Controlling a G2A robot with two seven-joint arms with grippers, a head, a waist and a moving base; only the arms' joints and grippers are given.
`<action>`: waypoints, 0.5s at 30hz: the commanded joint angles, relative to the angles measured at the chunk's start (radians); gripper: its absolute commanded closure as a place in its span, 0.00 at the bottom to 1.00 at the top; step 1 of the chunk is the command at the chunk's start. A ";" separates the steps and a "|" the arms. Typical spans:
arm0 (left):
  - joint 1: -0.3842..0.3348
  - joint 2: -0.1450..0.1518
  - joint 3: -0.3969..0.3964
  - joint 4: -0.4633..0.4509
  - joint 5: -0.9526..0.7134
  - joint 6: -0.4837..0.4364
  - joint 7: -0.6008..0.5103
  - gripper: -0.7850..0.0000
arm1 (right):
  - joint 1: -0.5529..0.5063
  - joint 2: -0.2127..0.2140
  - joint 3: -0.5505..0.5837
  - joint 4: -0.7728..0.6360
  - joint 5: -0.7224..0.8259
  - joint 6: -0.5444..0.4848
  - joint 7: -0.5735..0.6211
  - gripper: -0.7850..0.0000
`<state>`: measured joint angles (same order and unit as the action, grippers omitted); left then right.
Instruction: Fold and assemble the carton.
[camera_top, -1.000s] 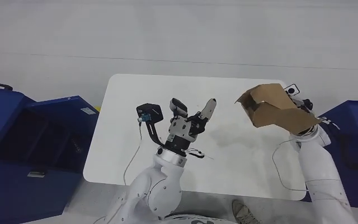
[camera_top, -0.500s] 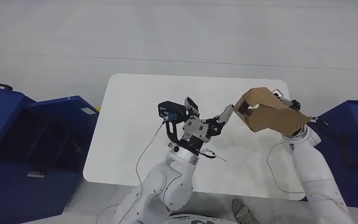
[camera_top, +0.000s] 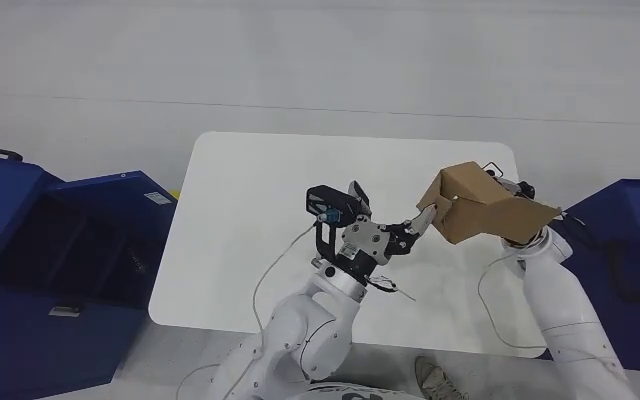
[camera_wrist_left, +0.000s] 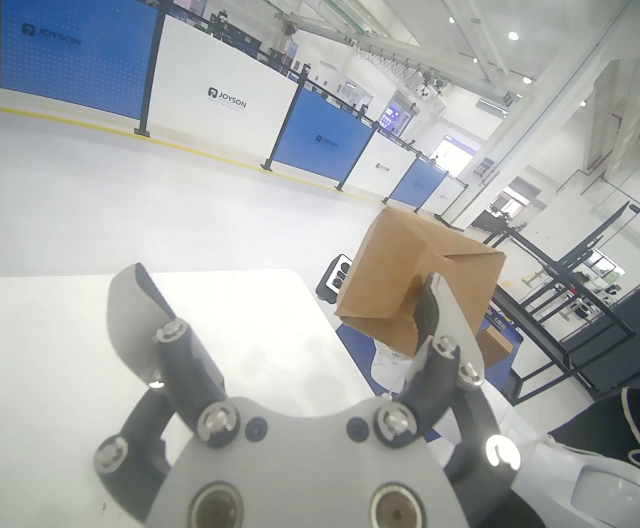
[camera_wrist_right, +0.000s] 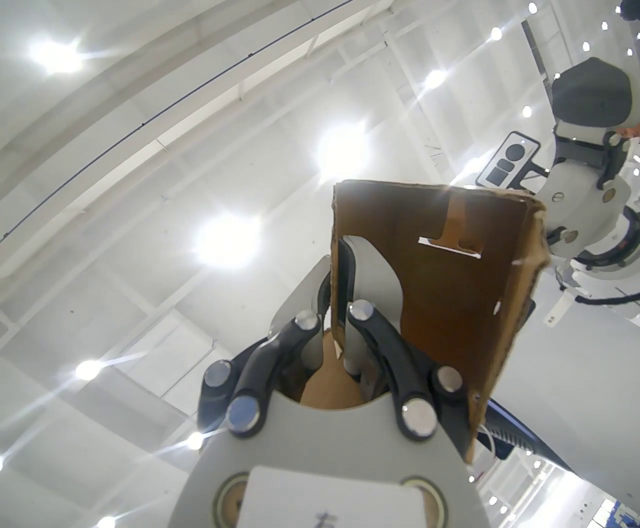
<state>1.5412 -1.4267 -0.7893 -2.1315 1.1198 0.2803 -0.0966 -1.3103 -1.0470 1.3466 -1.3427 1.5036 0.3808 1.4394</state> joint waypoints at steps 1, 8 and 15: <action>-0.001 -0.001 -0.002 -0.004 -0.002 0.002 -0.013 0.00 | -0.003 0.005 -0.001 -0.006 0.007 0.003 -0.003 1.00; -0.014 -0.006 0.013 0.008 0.022 0.012 -0.034 0.00 | -0.006 0.022 -0.014 -0.014 0.018 0.003 -0.003 1.00; -0.029 -0.014 0.031 0.028 0.044 0.021 -0.045 0.00 | -0.004 0.036 -0.038 -0.016 0.026 -0.008 0.008 1.00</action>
<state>1.5148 -1.4394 -0.7611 -2.1075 1.1611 0.2993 -0.1416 -1.3148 -1.0130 1.3117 -1.3583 1.5296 0.3745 1.4456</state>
